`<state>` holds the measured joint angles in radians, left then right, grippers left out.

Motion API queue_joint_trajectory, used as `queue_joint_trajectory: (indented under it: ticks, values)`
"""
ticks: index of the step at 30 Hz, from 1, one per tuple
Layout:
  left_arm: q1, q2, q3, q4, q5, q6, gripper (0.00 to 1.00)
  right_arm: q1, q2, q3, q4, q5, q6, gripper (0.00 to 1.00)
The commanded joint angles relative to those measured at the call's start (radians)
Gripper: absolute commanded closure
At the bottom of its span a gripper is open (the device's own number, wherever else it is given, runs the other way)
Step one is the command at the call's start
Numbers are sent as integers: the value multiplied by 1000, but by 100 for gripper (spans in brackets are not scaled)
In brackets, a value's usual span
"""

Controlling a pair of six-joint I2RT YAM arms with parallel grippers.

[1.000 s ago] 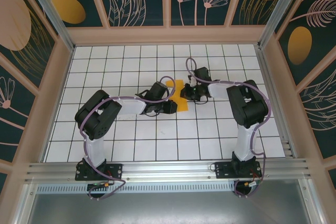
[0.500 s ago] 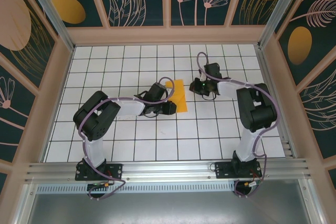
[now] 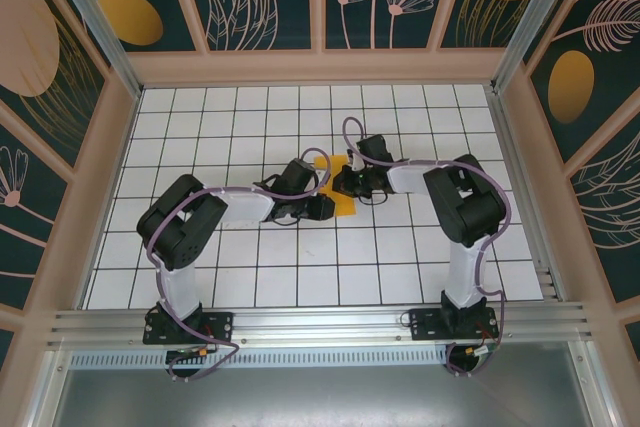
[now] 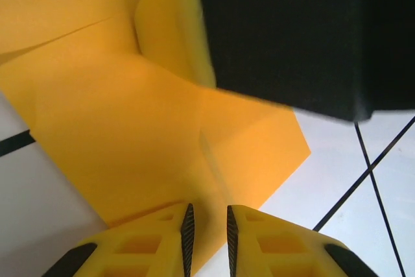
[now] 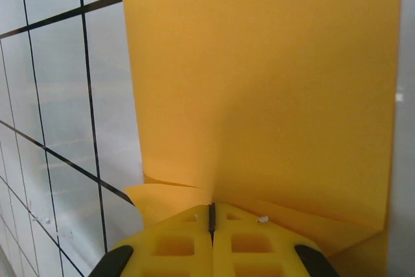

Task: Fold a paper plane with a square sheet of paper (fold left side to right side)
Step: Fold the triangle a second time at the center of the table.

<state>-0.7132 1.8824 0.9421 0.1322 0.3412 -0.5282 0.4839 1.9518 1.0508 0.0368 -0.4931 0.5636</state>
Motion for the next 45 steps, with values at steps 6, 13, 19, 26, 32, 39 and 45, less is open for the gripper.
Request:
queue_joint_trajectory:
  ticks: [6, 13, 19, 26, 32, 39, 45]
  values:
    - [1, -40, -107, -105, 49, 13, 75, -29, 30, 15, -47, 49, 4, 93]
    - [0, -72, -168, -100, 37, -5, 75, -33, 33, 15, -45, 41, 4, 93]
    - [1, -99, -175, -113, 34, -27, 77, -31, 32, 6, -42, 36, 2, 93]
    - [4, -206, -73, -170, 47, -8, 76, -31, 29, -1, -37, 28, 2, 93]
    - [8, -152, 24, -184, 37, 16, 75, -29, 30, 5, -35, 25, 1, 93]
    - [17, -9, 101, -153, 48, 27, 76, -27, 29, 5, -40, 25, -3, 93]
    - [17, 24, 54, -141, 39, 22, 76, -26, 17, 5, -39, 24, -4, 93]
